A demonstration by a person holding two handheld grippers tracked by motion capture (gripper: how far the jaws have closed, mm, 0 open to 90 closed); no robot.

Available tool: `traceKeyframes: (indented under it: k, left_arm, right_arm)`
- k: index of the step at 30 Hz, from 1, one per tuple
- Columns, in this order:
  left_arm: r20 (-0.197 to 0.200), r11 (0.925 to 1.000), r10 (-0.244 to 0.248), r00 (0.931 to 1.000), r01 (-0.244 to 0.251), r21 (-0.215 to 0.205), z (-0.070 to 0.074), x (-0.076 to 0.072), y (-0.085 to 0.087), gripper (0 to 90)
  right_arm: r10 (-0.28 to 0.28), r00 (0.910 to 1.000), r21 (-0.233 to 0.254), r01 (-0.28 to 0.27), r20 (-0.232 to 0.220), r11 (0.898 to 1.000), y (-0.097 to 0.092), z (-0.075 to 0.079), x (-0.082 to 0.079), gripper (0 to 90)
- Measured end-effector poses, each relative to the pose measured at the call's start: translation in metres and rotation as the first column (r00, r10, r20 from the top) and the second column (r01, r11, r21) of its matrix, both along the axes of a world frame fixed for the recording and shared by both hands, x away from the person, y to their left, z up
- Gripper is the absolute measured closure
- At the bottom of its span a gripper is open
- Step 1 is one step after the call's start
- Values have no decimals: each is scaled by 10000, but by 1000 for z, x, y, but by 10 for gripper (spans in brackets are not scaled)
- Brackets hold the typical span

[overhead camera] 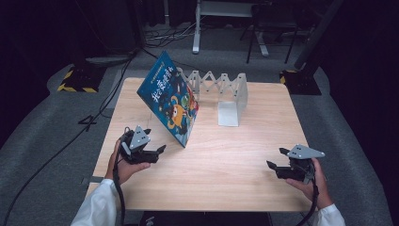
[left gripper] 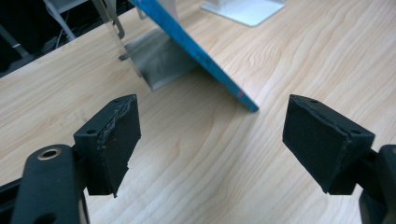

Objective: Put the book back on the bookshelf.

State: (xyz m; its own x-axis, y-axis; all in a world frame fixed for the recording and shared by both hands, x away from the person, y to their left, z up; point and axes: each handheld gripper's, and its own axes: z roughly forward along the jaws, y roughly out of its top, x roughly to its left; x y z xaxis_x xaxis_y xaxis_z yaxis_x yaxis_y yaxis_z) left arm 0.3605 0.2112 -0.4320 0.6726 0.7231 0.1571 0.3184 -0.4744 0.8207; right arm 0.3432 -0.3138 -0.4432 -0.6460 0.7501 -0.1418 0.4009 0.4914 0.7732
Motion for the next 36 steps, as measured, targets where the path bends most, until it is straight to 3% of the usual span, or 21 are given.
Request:
traceKeyframes:
  k: [6,13,21,36]
  left_arm:
    - [-13,9994,-33,10000,34,348,-5,-13,5,189]
    - [-174,9937,206,9996,-185,1107,-20,-29,11,184]
    - [-466,9889,520,9976,-450,1414,-34,-44,27,173]
    - [-1215,9875,1174,9856,-1030,1192,-57,-58,58,171]
  right_arm:
    - [-86,10000,-203,86,-3,9998,-4,-2,-4,276]
    - [-193,9998,-410,190,-72,9990,-11,-8,-10,276]
    - [-452,9988,-834,437,-165,9956,-22,-19,-16,274]
    - [-1274,9893,-686,1226,-708,9901,-50,-48,-23,268]
